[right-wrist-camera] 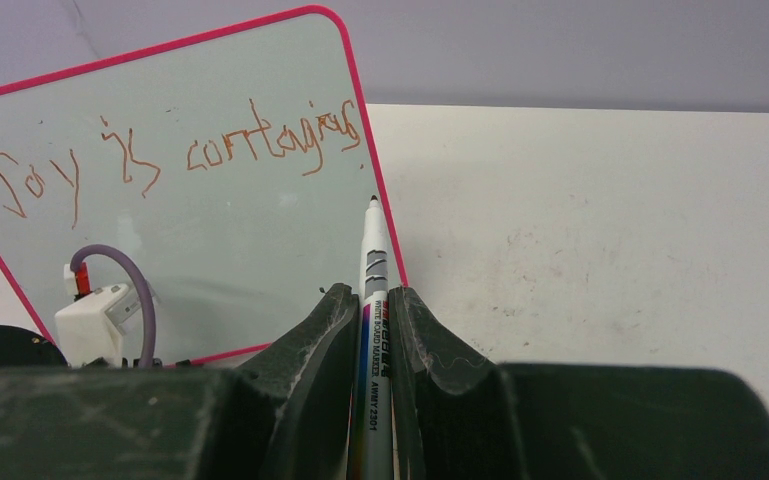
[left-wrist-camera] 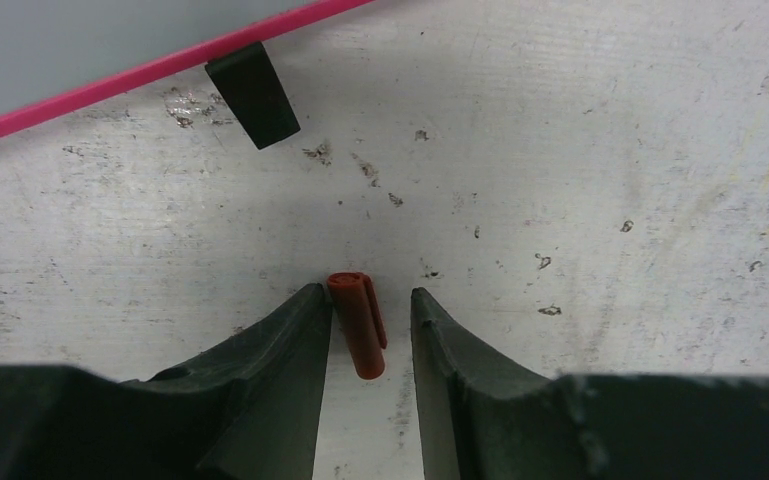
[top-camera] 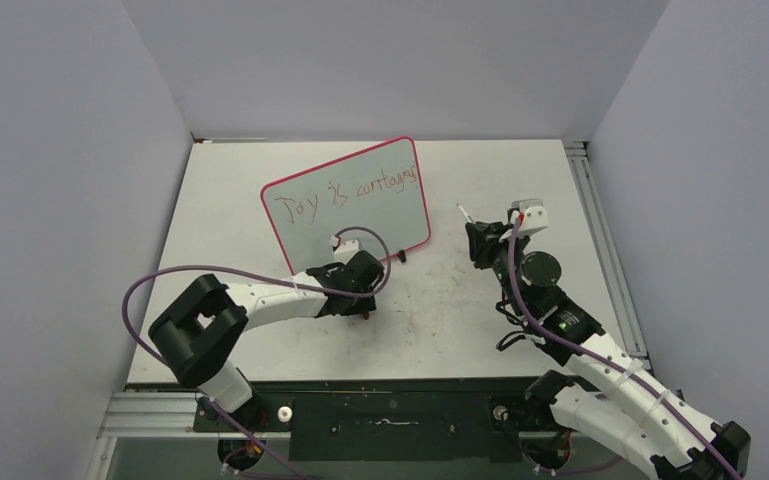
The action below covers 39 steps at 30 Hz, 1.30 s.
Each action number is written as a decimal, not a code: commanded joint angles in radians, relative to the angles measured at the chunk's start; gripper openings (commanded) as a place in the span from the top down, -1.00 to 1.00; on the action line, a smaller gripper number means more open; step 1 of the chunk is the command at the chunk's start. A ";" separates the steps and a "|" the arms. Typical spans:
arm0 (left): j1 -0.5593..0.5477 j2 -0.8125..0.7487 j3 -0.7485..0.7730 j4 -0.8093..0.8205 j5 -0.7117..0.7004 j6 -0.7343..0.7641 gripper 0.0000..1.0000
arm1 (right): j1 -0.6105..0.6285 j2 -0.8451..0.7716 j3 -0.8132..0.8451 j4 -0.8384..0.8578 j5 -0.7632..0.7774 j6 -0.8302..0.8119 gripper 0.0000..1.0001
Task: Write a sentence on the whiteboard
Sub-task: Close the whiteboard marker at the center of the board.
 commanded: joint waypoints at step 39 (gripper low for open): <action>0.016 -0.178 0.014 0.082 -0.002 -0.054 1.00 | 0.017 -0.017 -0.058 0.128 -0.224 0.053 0.89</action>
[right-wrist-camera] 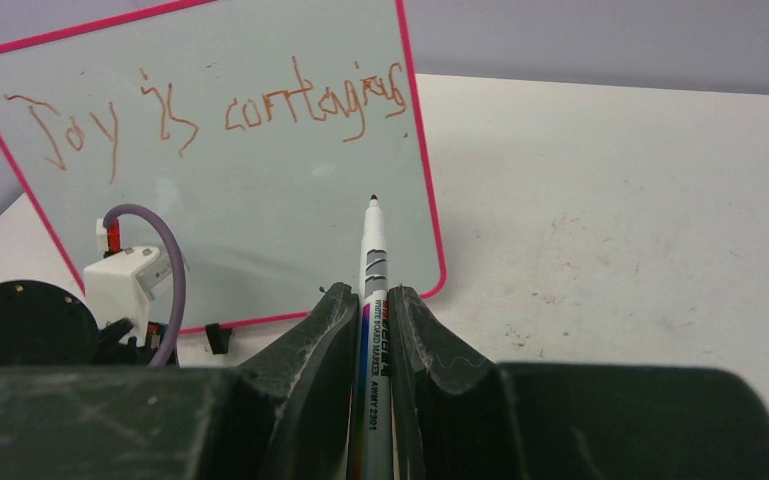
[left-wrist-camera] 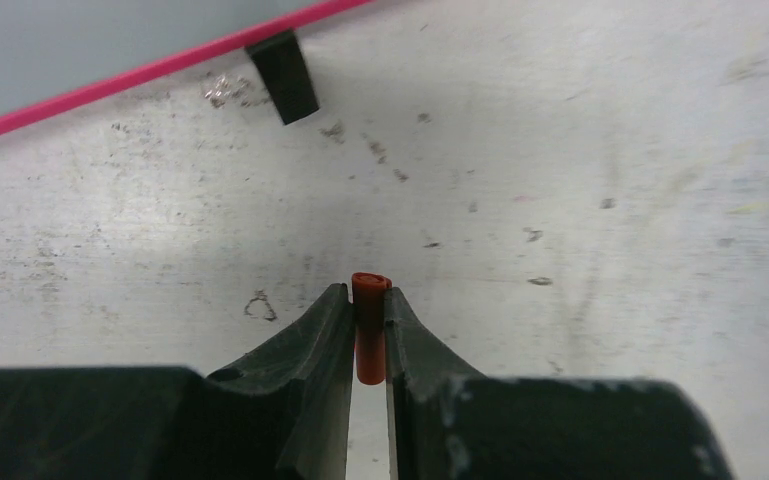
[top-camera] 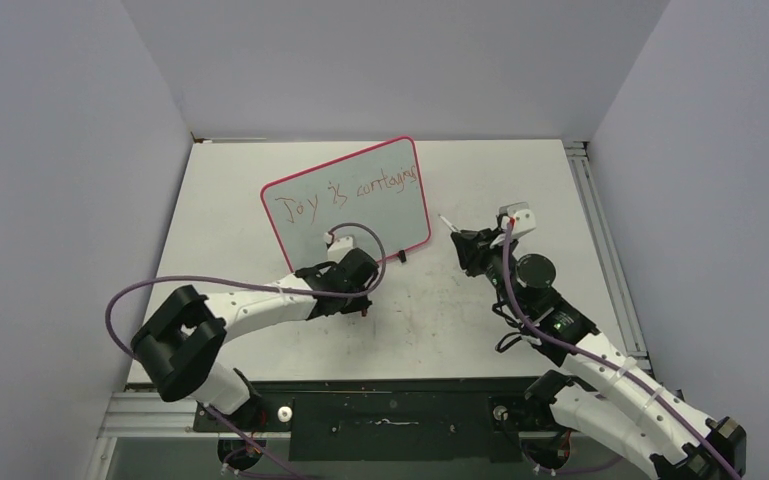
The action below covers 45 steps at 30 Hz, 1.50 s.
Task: Write a sentence on the whiteboard
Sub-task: Close the whiteboard marker at the center of the board.
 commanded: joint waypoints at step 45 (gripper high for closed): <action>0.199 -0.635 -0.239 0.601 0.126 -0.492 1.00 | 0.820 0.417 -0.052 0.818 0.723 -0.418 0.89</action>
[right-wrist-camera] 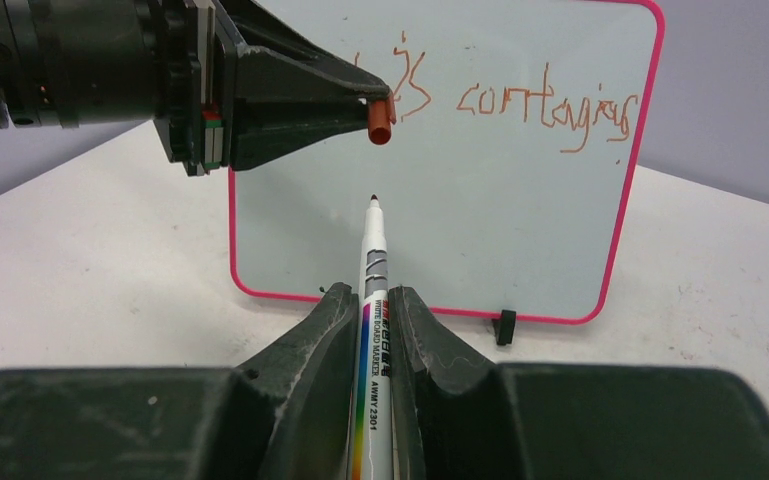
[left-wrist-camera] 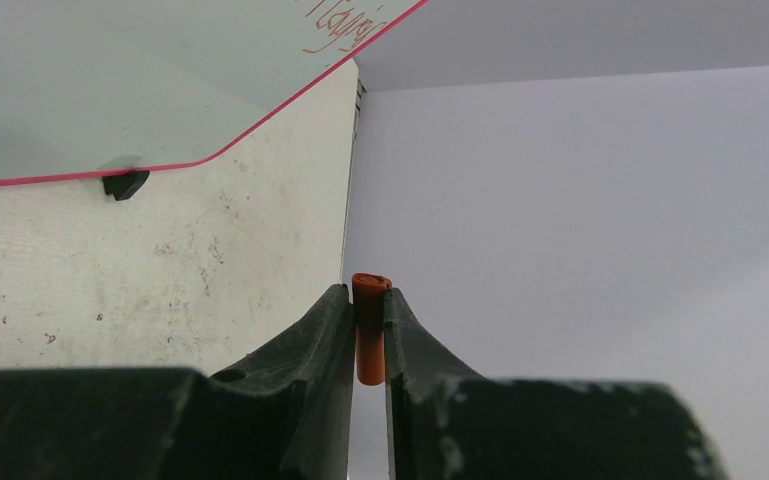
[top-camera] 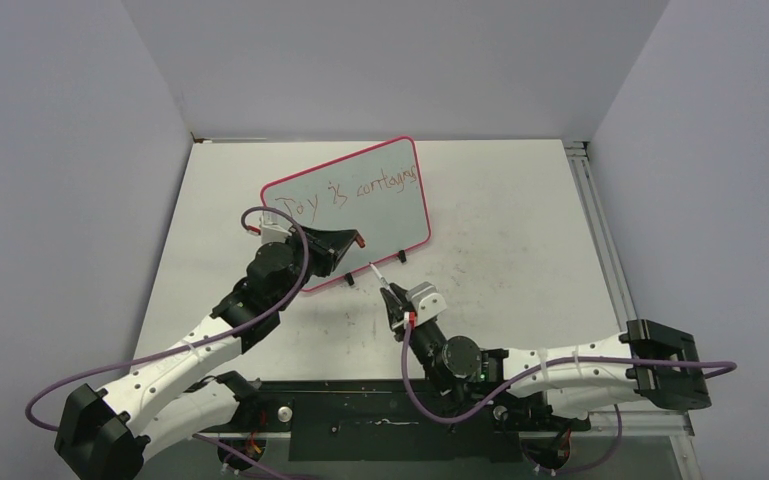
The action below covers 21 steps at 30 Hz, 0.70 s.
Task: Write a sentence on the whiteboard
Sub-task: Close the whiteboard marker at the center of the board.
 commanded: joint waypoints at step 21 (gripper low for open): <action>0.007 -0.009 -0.019 0.067 0.032 -0.031 1.00 | -0.086 0.079 0.092 0.134 -0.049 -0.059 0.89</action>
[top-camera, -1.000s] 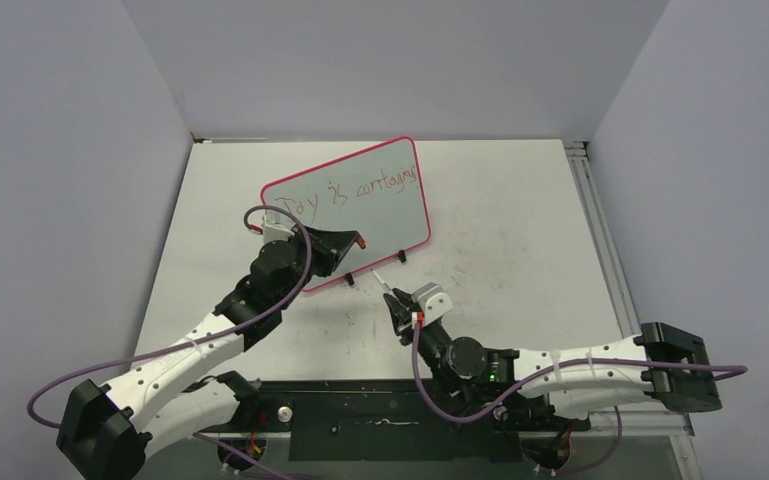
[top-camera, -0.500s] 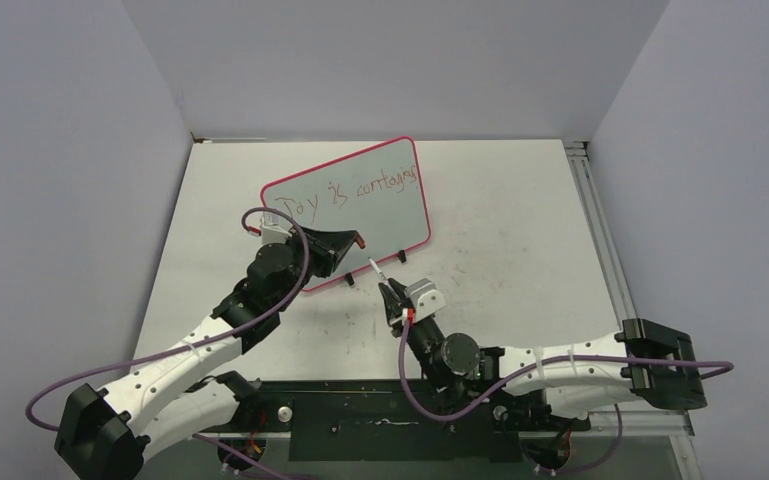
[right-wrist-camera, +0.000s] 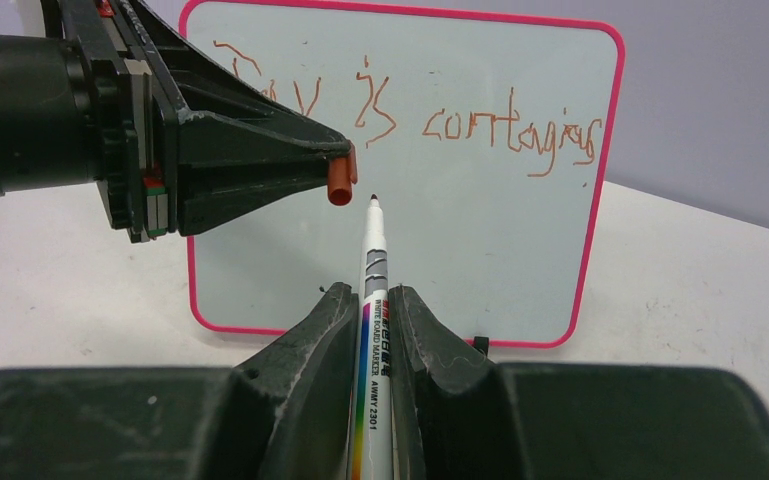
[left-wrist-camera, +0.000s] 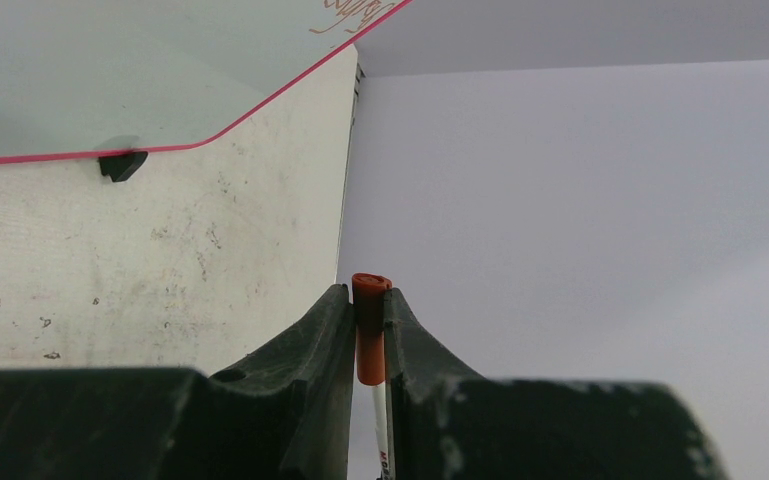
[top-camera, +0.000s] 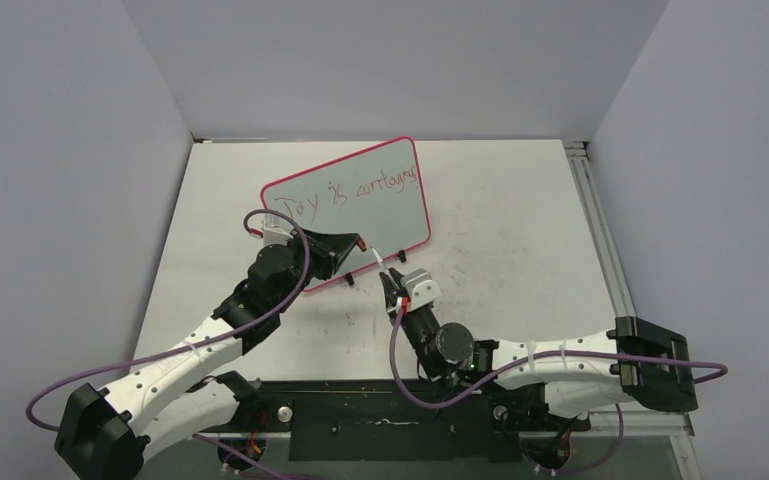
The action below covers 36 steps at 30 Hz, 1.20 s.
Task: Write a sentence on the whiteboard
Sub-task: Close the whiteboard marker at the center of the board.
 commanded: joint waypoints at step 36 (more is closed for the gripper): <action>0.027 0.014 0.010 0.090 0.010 -0.016 1.00 | -0.004 0.024 0.040 0.048 -0.071 0.012 0.89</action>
